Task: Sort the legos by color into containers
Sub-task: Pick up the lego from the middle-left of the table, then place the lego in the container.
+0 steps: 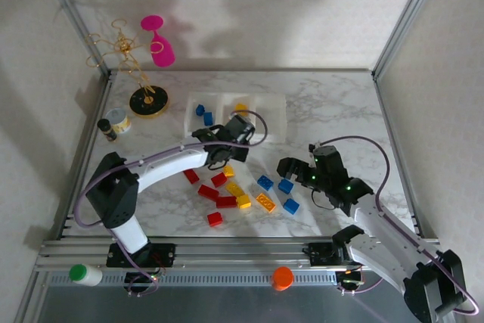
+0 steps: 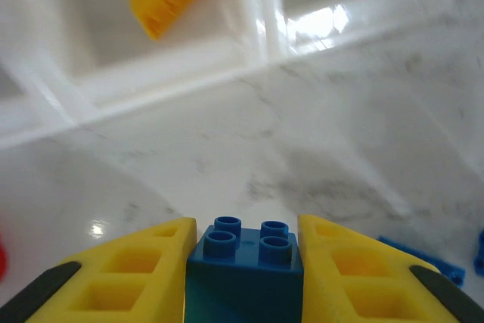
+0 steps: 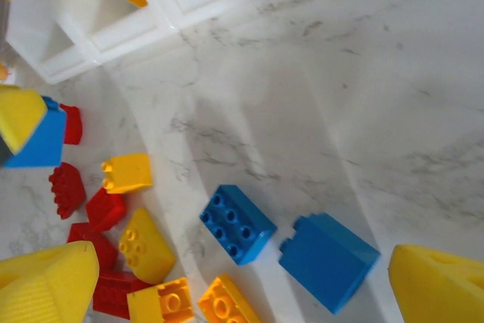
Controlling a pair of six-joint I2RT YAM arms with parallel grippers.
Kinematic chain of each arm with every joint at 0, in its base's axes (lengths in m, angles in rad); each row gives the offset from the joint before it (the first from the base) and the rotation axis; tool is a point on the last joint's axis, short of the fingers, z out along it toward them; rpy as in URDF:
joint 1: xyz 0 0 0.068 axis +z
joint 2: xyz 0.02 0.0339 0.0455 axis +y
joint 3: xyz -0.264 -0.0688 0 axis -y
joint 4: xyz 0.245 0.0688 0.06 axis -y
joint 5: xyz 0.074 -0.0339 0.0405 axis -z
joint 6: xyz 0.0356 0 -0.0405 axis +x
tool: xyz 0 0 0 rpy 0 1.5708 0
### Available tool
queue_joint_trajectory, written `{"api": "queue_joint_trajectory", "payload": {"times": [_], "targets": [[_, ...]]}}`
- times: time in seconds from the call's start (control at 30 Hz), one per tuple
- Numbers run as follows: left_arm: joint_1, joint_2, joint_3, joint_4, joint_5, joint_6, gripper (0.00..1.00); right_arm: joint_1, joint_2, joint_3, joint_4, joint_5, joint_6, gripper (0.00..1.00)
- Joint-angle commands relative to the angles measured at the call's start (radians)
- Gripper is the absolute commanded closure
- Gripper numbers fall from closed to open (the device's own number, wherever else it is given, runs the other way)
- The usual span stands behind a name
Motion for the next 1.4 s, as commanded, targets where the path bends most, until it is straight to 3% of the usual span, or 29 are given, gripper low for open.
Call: {"api": "queue_joint_trajectory", "payload": {"times": [0.0, 0.33, 0.53, 0.73, 0.8, 0.93, 1.17, 1.37], "targets": [[0.07, -0.04, 0.04, -0.014, -0.061, -0.054, 0.69, 0.01, 0.054, 0.043, 0.102, -0.045, -0.023, 0.01], [0.332, 0.07, 0.225, -0.017, -0.13, -0.128, 0.7, 0.12, 0.263, 0.128, 0.241, -0.026, 0.017, 0.01], [0.414, 0.239, 0.358, -0.002, -0.113, -0.131, 0.7, 0.125, 0.307, 0.153, 0.184, -0.001, -0.014, 0.01], [0.419, 0.386, 0.477, -0.026, -0.13, -0.108, 0.67, 0.126, 0.271, 0.157, 0.148, 0.043, -0.024, 0.02], [0.42, 0.407, 0.504, -0.029, -0.137, -0.09, 0.56, 0.12, 0.261, 0.161, 0.128, 0.063, -0.037, 0.01], [0.419, 0.43, 0.577, -0.088, -0.143, -0.076, 0.45, 0.078, 0.238, 0.152, 0.099, 0.057, -0.047, 0.02], [0.385, 0.294, 0.455, -0.056, -0.054, -0.089, 0.43, 0.035, 0.202, 0.151, 0.07, 0.046, -0.055, 0.01], [0.259, 0.112, 0.258, 0.003, -0.014, -0.092, 0.39, 0.024, 0.185, 0.154, 0.007, 0.049, -0.056, 0.02]]}}
